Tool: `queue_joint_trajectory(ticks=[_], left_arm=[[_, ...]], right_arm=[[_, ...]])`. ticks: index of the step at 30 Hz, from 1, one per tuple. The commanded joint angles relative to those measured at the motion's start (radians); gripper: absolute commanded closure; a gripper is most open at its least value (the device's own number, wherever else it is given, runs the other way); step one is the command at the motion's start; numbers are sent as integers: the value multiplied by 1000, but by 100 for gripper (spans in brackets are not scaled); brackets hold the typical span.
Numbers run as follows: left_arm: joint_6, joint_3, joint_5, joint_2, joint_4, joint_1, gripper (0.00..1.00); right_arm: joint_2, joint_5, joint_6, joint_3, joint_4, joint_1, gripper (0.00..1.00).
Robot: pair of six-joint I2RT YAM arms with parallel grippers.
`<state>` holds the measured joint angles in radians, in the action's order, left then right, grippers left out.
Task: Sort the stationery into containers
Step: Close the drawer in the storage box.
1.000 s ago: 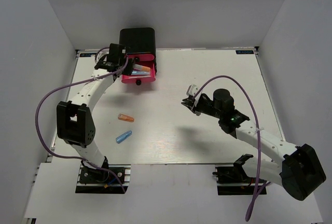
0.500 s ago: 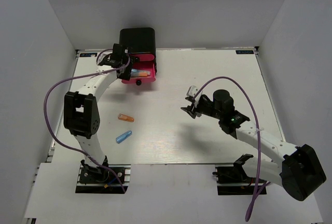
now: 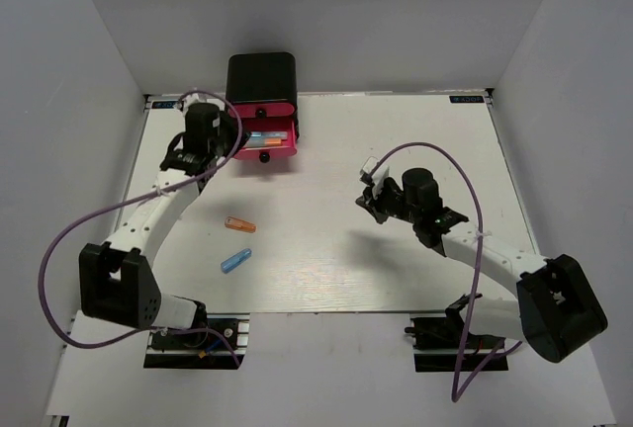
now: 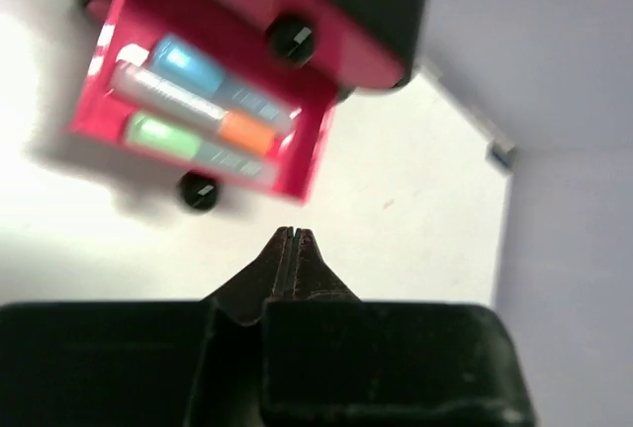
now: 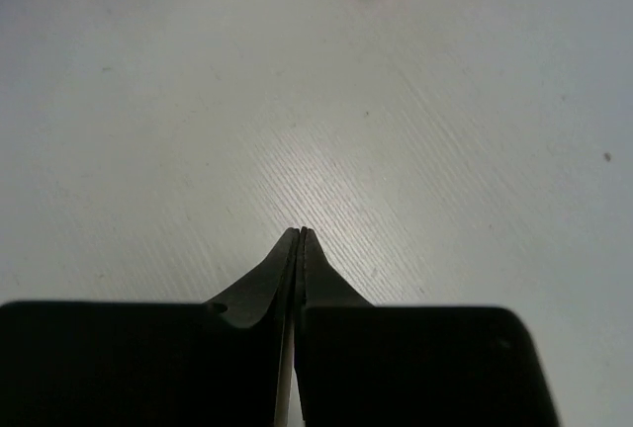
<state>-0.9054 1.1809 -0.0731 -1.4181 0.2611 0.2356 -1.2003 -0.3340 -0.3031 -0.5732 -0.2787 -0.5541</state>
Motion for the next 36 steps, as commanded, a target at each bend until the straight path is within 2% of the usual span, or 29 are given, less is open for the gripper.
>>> queue_joint_trajectory(ticks=[1,4,10,15,21,23,30,36], left_arm=[[142,-130,75,30,-46,-5,100],[169,-286,61,61,-127,5,100],[126,-345,-49,-17,-195,5,100],[28,-265,-99,-168,-266,-4,100],[-105,-110,-149,-336,-247,-4,100],[-147,-101,-181,-349,-247,-4,100],[-297,-110,-206,-372,-303,-4,86],[-354,-41,-165,-441,-362,-4,83]], right_arm=[[-34,27,65,-7,21,25,100],[-54,24,73,-17,36,55,100],[-68,0,90,-42,70,74,100],[-71,-10,87,-62,95,83,100],[-50,-5,71,-60,118,88,100],[-38,-5,62,-54,121,92,100],[-25,-13,62,-31,130,98,100],[-33,-16,39,-37,130,102,100]])
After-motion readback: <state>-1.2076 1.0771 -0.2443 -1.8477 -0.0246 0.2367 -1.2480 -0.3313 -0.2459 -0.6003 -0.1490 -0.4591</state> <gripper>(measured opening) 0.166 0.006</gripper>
